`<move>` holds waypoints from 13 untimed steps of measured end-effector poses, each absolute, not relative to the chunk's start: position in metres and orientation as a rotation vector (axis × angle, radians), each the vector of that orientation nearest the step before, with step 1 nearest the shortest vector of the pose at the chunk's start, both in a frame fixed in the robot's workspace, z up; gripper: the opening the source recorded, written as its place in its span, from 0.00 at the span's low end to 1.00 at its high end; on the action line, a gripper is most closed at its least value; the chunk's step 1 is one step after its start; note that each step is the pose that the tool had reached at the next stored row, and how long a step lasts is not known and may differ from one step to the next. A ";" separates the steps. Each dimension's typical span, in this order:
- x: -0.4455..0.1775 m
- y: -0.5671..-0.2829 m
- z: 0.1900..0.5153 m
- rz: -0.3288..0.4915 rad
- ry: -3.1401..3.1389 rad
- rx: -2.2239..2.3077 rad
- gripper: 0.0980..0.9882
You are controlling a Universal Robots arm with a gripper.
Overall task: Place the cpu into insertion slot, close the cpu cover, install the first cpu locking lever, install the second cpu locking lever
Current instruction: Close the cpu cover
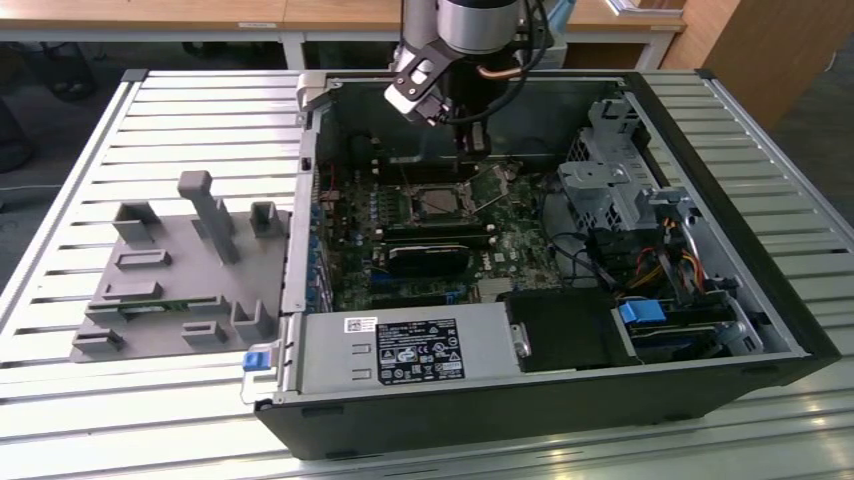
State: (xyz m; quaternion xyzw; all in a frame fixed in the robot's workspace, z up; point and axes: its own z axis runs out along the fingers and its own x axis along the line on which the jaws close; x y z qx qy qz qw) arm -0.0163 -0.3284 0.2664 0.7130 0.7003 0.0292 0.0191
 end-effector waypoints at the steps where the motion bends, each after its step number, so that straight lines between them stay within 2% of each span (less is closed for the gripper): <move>1: -0.016 -0.328 0.266 0.091 2.174 2.213 0.01; 13: -0.008 -0.328 0.266 0.091 2.174 2.213 0.01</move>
